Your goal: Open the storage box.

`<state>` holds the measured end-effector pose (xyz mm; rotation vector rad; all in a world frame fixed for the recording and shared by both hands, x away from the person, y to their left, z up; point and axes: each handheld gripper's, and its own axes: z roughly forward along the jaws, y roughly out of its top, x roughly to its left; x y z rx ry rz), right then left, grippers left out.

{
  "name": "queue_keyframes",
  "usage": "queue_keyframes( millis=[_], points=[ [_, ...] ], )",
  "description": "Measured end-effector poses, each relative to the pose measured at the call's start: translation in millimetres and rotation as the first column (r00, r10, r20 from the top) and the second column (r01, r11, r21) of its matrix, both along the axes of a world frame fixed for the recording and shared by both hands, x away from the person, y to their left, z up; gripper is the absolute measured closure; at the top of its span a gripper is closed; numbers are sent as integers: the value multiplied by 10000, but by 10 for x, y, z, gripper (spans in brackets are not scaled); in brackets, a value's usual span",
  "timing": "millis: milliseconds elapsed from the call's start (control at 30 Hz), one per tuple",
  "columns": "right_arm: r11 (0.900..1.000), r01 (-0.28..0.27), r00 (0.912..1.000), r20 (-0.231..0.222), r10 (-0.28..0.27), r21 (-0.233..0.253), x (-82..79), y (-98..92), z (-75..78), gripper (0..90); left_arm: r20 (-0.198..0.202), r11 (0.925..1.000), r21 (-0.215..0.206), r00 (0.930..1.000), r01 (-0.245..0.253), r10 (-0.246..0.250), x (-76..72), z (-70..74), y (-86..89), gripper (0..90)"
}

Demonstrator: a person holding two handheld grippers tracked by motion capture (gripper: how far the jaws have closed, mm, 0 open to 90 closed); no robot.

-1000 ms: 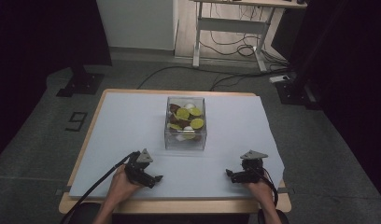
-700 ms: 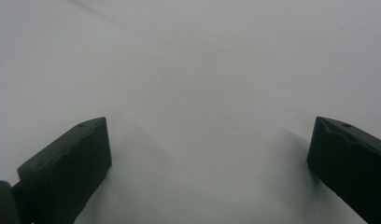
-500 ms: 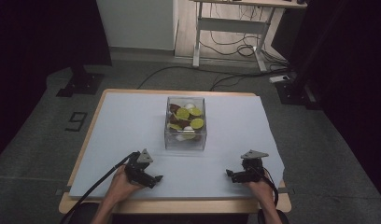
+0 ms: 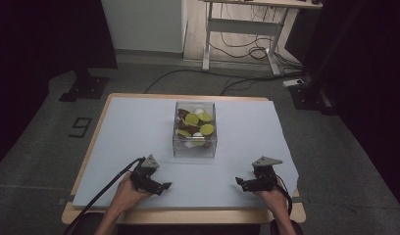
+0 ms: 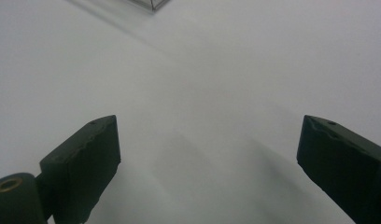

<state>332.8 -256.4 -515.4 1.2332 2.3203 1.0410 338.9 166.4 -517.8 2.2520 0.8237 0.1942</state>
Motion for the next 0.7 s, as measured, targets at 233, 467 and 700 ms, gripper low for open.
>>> queue_keyframes(
  millis=[233,467,700],
  points=[
    [9997,-226,9997,-40,226,80,11,100,93,51,524,9995,-302,9986,17,-1,32,172,-15,145],
    [9978,-644,9979,66,643,165,25,240,172,48,837,9993,-371,9965,95,-63,77,272,-106,189],
    [9943,-986,9949,259,976,400,53,344,243,46,1123,9984,-533,9936,200,-139,137,395,-174,244]
  ],
)
